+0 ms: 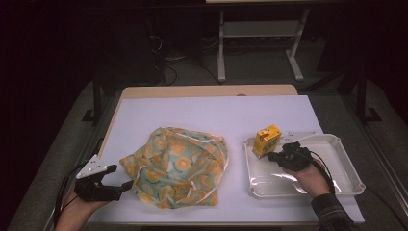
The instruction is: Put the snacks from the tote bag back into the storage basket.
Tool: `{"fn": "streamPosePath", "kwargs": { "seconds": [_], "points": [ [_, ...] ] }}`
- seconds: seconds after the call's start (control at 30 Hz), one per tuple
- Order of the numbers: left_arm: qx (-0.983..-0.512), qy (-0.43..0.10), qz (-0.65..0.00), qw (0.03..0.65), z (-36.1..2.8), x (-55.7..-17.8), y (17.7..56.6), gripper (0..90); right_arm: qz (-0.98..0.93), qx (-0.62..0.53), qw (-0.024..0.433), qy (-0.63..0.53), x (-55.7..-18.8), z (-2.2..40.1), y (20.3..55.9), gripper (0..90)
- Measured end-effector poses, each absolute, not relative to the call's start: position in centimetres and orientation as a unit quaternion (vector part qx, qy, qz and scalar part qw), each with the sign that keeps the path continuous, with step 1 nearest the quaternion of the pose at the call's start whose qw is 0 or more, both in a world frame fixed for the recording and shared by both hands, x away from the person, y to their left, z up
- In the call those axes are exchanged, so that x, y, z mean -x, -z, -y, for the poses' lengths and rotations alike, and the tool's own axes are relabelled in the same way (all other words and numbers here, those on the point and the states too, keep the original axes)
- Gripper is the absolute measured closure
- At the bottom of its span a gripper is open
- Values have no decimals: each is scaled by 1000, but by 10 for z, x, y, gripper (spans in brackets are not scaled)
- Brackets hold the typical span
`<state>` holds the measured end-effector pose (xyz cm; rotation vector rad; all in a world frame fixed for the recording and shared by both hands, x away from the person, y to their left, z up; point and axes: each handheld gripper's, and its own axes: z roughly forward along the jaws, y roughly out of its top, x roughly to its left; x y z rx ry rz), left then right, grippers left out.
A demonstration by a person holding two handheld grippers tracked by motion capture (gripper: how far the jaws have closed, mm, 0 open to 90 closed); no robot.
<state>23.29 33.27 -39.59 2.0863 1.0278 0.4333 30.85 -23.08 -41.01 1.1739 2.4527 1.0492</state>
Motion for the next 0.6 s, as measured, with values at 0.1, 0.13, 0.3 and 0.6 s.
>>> {"fn": "streamPosePath", "kwargs": {
  "seconds": [0.1, 0.13, 0.3, 0.6],
  "points": [
    [-819, -166, -400, 376, -332, -233, 396, 150, -835, -403, 116, -358, -314, 231, 410, 896],
    [-819, -166, -400, 376, -332, -233, 396, 150, -834, -406, 114, -356, -315, 230, 409, 895],
    [-818, -165, -401, 377, -333, -234, 397, 150, -835, -406, 114, -354, -320, 228, 410, 895],
    [-816, -164, -403, 381, -333, -234, 397, 150, -836, -404, 116, -352, -324, 225, 411, 895]
  ]
}}
